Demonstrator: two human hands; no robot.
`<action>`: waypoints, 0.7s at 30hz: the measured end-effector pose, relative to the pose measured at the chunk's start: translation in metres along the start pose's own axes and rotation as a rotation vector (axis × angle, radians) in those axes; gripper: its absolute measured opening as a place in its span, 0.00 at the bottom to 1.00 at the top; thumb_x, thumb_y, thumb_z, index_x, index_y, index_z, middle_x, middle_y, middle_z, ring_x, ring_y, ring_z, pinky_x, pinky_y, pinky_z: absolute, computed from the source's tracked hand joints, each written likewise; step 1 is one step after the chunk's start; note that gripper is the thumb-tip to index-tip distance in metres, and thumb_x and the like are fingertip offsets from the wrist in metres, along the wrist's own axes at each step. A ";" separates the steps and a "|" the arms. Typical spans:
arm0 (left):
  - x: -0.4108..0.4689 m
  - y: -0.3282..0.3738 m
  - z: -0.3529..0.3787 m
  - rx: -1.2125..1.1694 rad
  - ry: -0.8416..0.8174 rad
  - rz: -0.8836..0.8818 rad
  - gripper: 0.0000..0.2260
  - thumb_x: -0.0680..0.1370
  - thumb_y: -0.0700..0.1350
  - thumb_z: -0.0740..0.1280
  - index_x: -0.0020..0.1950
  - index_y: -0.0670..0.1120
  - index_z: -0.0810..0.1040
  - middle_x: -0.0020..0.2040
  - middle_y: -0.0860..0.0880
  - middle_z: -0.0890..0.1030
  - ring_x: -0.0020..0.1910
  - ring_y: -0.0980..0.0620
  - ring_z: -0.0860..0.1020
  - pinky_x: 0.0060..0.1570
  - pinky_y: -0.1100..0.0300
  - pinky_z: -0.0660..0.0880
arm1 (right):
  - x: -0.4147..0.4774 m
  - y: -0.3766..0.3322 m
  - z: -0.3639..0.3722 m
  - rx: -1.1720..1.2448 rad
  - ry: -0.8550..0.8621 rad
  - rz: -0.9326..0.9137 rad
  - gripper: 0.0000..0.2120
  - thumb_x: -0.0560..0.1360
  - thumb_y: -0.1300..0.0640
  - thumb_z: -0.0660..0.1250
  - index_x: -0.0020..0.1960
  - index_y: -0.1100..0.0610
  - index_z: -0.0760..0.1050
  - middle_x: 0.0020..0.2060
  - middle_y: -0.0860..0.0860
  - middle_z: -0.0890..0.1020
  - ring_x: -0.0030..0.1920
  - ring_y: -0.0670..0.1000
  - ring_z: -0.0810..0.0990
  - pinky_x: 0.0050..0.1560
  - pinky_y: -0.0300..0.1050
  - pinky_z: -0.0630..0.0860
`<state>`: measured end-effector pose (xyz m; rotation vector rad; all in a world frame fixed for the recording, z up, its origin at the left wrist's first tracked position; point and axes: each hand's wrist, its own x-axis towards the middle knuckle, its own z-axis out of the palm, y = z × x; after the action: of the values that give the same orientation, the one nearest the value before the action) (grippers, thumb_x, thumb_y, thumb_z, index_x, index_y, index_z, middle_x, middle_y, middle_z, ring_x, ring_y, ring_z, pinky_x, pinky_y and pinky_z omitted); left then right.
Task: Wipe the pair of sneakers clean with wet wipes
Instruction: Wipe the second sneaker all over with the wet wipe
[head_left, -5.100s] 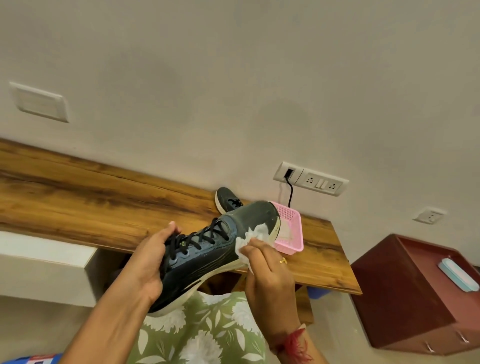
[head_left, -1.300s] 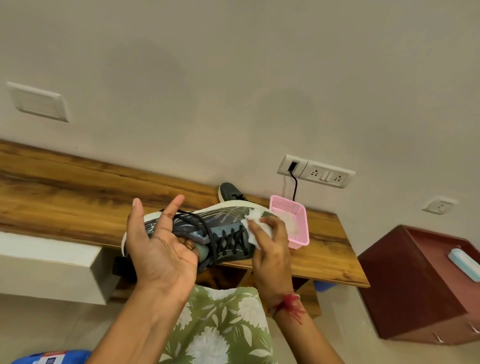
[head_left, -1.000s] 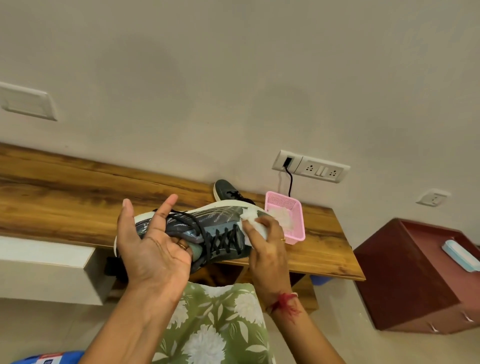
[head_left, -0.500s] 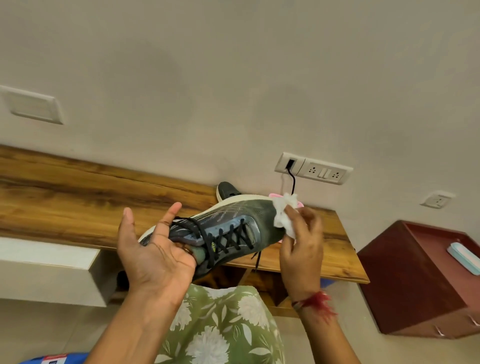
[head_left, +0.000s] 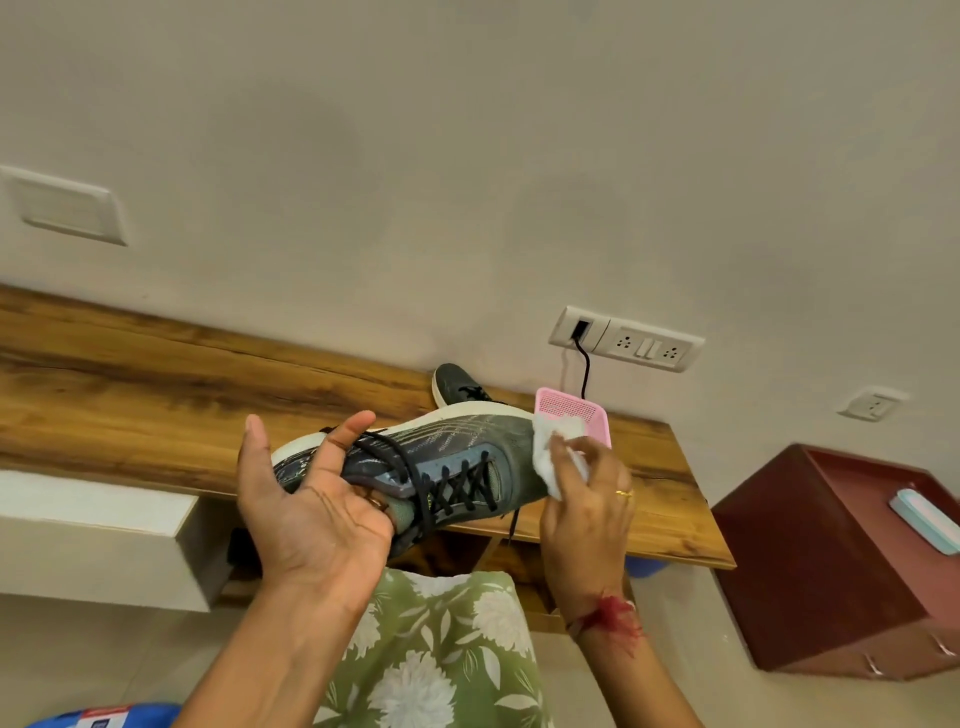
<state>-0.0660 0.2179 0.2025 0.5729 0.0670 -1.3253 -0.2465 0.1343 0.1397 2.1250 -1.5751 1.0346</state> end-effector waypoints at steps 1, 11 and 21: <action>0.001 0.000 0.000 0.002 0.001 0.006 0.31 0.72 0.70 0.56 0.55 0.44 0.79 0.53 0.37 0.82 0.54 0.39 0.81 0.41 0.51 0.78 | -0.006 -0.006 0.001 0.003 -0.028 -0.094 0.30 0.57 0.70 0.76 0.59 0.59 0.77 0.54 0.54 0.67 0.54 0.54 0.66 0.45 0.60 0.77; 0.003 -0.002 0.000 -0.022 0.016 0.015 0.27 0.72 0.68 0.58 0.46 0.44 0.78 0.52 0.37 0.83 0.55 0.38 0.80 0.53 0.43 0.76 | -0.005 -0.003 0.001 -0.007 0.005 -0.235 0.20 0.70 0.64 0.61 0.61 0.55 0.70 0.55 0.54 0.67 0.53 0.54 0.67 0.44 0.55 0.76; 0.003 -0.001 0.000 -0.021 0.037 0.023 0.27 0.73 0.68 0.58 0.44 0.44 0.77 0.42 0.40 0.83 0.48 0.42 0.81 0.49 0.46 0.76 | -0.001 0.018 0.002 -0.171 -0.048 -0.329 0.30 0.63 0.65 0.73 0.62 0.54 0.69 0.53 0.57 0.75 0.49 0.58 0.74 0.43 0.54 0.74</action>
<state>-0.0664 0.2156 0.2008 0.5789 0.1048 -1.2907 -0.2623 0.1274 0.1343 2.2048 -1.2262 0.7188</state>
